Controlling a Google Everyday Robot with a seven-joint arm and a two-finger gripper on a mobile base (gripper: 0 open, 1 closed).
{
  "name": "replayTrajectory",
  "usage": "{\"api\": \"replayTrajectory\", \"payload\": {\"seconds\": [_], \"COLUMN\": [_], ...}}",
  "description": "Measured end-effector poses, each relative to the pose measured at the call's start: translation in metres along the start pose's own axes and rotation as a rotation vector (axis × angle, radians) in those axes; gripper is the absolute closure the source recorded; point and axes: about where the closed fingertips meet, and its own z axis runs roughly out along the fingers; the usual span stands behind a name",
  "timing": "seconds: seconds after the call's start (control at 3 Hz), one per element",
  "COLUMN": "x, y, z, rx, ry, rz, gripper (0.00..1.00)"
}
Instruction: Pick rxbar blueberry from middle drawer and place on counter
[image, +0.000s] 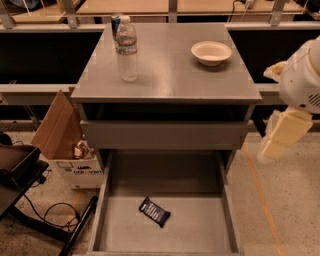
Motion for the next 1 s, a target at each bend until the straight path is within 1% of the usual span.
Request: {"api": "replayTrajectory", "payload": {"seconds": [0.33,0.67,1.0], "x": [0.027,0.043,0.053], "y": [0.026,0.026,0.010], "z": [0.090,0.147,0.171], "rx": [-0.021,0.007,0.105], "ry": [-0.028,-0.075,-0.111], "rz": [-0.001,0.012,0.028], "gripper": [0.00,0.00,0.00]}}
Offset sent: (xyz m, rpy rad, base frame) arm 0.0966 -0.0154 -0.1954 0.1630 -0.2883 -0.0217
